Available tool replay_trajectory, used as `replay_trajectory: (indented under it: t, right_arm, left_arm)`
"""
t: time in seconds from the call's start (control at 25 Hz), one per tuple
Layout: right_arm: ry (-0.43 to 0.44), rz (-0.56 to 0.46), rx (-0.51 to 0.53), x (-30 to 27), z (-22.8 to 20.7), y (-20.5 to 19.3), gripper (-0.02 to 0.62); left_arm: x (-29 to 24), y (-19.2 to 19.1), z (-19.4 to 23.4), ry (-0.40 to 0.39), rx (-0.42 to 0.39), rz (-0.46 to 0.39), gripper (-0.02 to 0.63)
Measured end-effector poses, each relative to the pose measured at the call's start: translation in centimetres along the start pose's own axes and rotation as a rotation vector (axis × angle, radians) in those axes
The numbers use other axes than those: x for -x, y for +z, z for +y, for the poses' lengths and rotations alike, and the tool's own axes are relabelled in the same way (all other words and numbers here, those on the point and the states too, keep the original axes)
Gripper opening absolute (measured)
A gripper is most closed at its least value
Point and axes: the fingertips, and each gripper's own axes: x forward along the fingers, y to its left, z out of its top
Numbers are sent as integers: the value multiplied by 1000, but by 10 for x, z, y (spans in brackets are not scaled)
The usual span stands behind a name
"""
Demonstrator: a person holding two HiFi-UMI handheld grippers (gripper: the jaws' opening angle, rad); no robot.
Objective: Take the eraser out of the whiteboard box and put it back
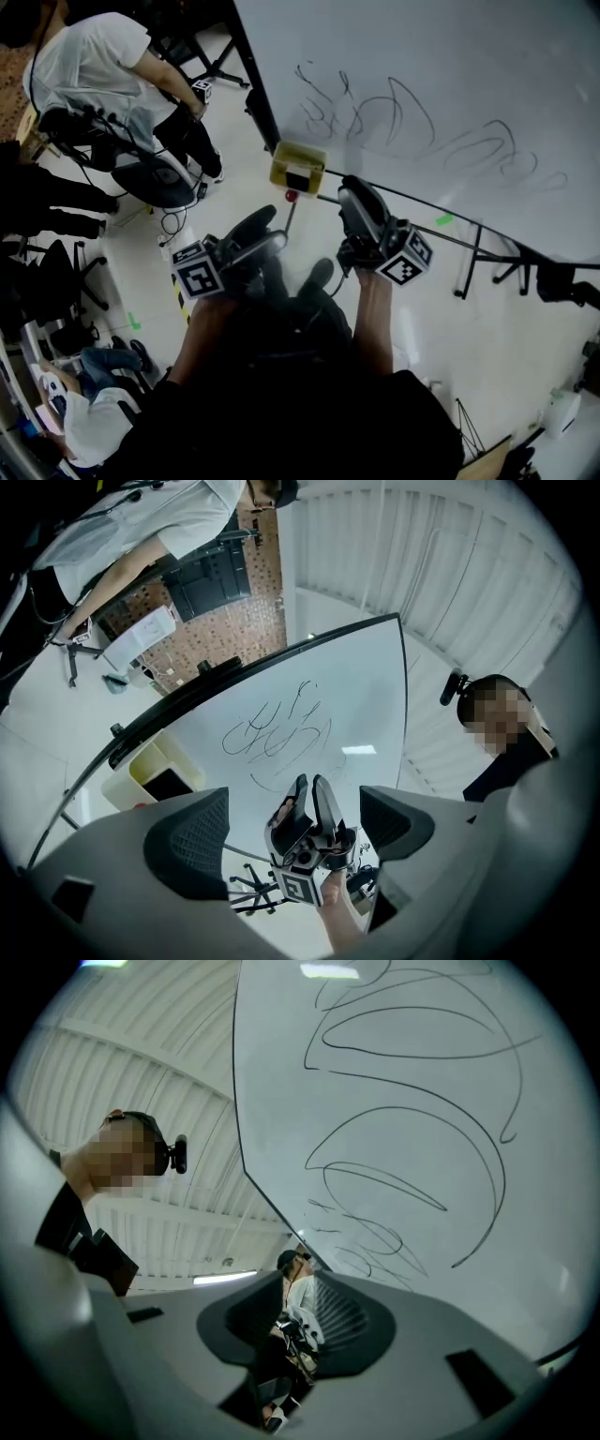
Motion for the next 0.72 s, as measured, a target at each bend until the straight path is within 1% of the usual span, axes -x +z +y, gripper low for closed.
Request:
replay_trajectory:
  t: [0.08, 0.24, 0.44, 0.56, 0.72]
  right_arm:
    - [-8, 3, 20, -2, 9, -2, 123]
    - [-26, 13, 53, -4, 29, -14, 123]
    - [-73, 8, 114, -10, 67, -36, 123]
    - [-120, 14, 125, -12, 94, -63, 123]
    - [-175, 31, 134, -12, 134, -112, 123]
  left_arm:
    - [7, -2, -2, -13, 1, 5, 428]
    - [22, 1, -14, -74, 10, 13, 428]
    - [61, 3, -26, -150, 36, 21, 428]
    - [99, 5, -32, -186, 54, 14, 428]
    - [155, 5, -36, -219, 80, 5, 428]
